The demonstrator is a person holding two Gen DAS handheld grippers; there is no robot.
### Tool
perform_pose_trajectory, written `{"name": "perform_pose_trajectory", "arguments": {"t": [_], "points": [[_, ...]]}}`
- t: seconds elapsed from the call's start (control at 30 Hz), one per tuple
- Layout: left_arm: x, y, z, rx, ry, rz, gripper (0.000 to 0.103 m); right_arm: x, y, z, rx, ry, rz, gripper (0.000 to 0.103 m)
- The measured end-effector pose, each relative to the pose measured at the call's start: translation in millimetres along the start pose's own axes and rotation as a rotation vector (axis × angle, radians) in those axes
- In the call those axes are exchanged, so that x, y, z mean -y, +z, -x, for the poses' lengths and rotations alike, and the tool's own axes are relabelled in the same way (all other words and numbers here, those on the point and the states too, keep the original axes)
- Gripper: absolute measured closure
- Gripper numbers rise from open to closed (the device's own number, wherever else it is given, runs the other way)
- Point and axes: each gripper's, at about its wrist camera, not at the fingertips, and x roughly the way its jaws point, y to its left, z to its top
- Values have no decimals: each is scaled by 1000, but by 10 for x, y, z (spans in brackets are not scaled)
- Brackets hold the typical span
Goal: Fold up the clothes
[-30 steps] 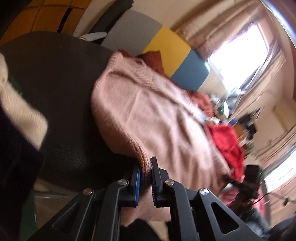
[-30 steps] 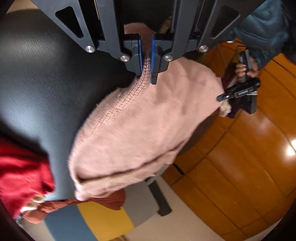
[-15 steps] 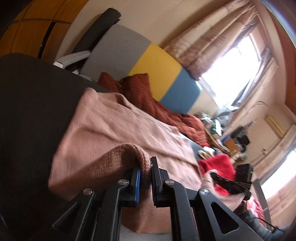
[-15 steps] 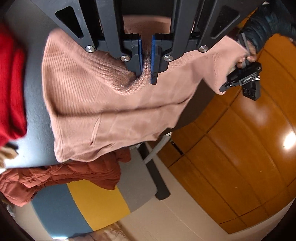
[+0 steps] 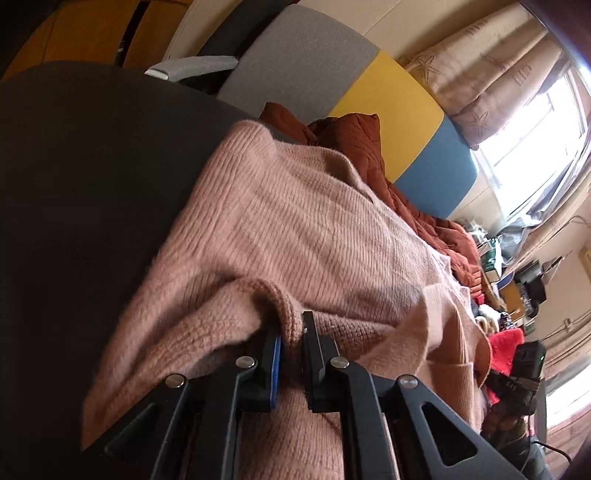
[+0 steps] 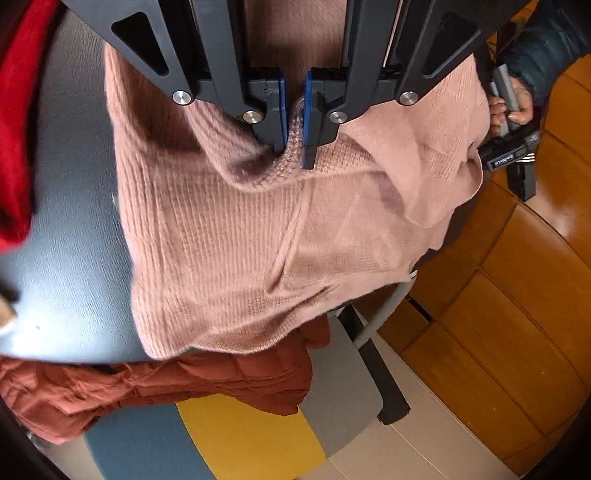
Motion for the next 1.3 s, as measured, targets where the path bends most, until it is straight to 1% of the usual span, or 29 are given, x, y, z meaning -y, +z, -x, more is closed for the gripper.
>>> {"name": "perform_pose_trajectory", "arguments": {"t": [0.1, 0.2, 0.3, 0.47, 0.53, 0.6, 0.63, 0.67, 0.7, 0.73, 0.8, 0.87, 0.9, 0.93, 0.97, 1.0, 1.03, 1.07, 1.1, 1.13, 1.17, 1.2, 1.23, 1.27, 1.3], "points": [[-4, -160, 105, -4, -8, 11, 94, 39, -174, 98, 15, 32, -29, 98], [39, -373, 265, -11, -1, -7, 94, 2, -360, 227, 12, 37, -39, 98], [47, -627, 465, -23, -14, 4, 94, -50, -571, 383, 2, 40, -33, 98], [112, -1036, 816, -41, -5, 4, 95, -113, -937, 659, -8, 47, -37, 98], [120, -1133, 931, -49, -12, 21, 94, -148, -1065, 756, -11, 48, -38, 98], [104, -1221, 1047, -59, -51, 46, 93, -179, -1156, 829, -11, 49, -40, 98], [86, -1247, 1086, -64, -78, 64, 87, -192, -1199, 864, -10, 53, -42, 98], [68, -1273, 1124, -68, -104, 82, 77, -199, -1242, 896, -7, 60, -48, 98], [51, -1298, 1163, -72, -130, 99, 74, -202, -1284, 925, -4, 70, -56, 97], [55, -1299, 1193, -64, -140, 106, 70, -196, -1312, 938, 1, 83, -67, 96], [70, -1271, 1237, -52, -144, 109, 69, -187, -1327, 935, 15, 108, -93, 92], [74, -1255, 1243, -60, -154, 117, 63, -180, -1315, 937, 27, 129, -128, 87], [81, -1244, 1223, -70, -149, 115, 63, -182, -1308, 936, 30, 148, -147, 79], [98, -1224, 1184, -86, -141, 110, 63, -198, -1297, 936, 32, 168, -160, 68], [125, -1191, 1131, -99, -136, 104, 63, -232, -1286, 930, 34, 180, -162, 63], [167, -1173, 1086, -108, -134, 97, 63, -266, -1275, 923, 35, 192, -163, 55], [185, -1157, 1044, -115, -128, 95, 63, -301, -1265, 913, 33, 198, -163, 51], [203, -1142, 1001, -122, -121, 93, 63, -331, -1257, 897, 28, 193, -159, 51], [222, -1127, 960, -129, -114, 91, 65, -349, -1253, 887, 23, 182, -154, 51], [233, -1109, 941, -127, -99, 84, 72, -360, -1251, 883, 21, 168, -147, 52], [249, -1110, 930, -130, -70, 66, 88, -372, -1250, 880, 19, 154, -140, 54], [291, -1104, 902, -135, -52, 48, 94, -390, -1249, 875, 14, 136, -128, 62], [322, -1106, 914, -133, -55, 27, 95, -417, -1248, 867, 5, 111, -109, 81], [354, -1108, 928, -131, -59, 6, 96, -456, -1252, 865, -7, 96, -84, 91], [398, -1110, 981, -123, -94, -17, 96, -510, -1261, 870, -22, 93, -53, 97]]}}
